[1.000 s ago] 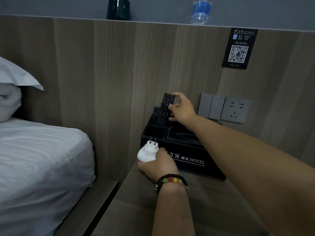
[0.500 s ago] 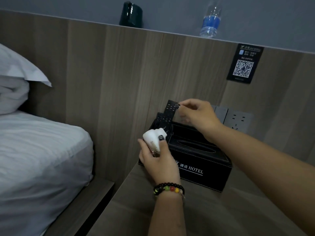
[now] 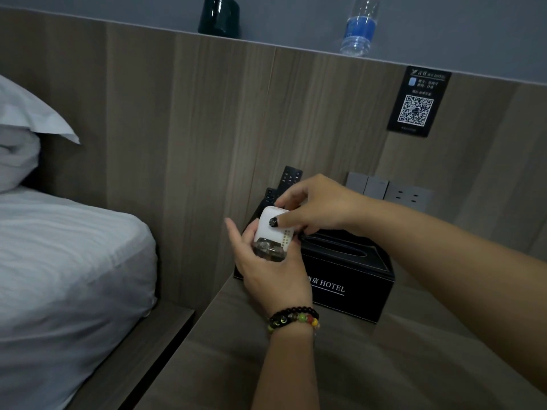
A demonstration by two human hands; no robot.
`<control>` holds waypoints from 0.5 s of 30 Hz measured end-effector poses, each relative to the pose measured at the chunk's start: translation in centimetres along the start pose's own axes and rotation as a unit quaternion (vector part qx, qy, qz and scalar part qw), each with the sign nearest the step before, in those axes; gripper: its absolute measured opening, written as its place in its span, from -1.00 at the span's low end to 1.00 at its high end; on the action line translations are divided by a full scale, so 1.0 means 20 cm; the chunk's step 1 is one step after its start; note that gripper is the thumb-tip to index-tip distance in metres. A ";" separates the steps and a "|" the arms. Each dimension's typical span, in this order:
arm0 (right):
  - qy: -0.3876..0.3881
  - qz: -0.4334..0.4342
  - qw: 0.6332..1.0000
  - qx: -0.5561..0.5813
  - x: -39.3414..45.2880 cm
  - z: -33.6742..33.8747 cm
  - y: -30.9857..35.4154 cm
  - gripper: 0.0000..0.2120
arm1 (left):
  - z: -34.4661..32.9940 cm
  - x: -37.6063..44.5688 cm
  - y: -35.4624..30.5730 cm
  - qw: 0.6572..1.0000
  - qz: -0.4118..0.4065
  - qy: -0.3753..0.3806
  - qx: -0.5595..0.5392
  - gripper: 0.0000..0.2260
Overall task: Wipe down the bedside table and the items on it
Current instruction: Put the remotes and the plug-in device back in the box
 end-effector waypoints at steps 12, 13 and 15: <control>-0.029 -0.069 0.986 0.151 0.11 0.03 -0.12 -0.81 | 0.00 -0.01 0.05 0.994 0.008 -0.005 0.112 0.00; -0.061 -0.061 0.985 0.150 0.13 0.05 -0.13 -0.83 | 0.01 0.00 0.07 0.990 0.032 -0.010 0.136 -0.01; -0.120 -0.031 0.987 0.100 0.17 0.09 -0.13 -0.81 | 0.01 0.01 0.12 0.984 0.060 -0.005 0.166 -0.03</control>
Point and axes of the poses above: each hand's wrist, its own x-axis towards the middle knuckle, its own z-axis out of the back of the hand, y = z × x, the point moved 6 cm from there along x, towards the middle knuckle, and after that the axes turned 3 degrees about x, right-handed, at the moved point
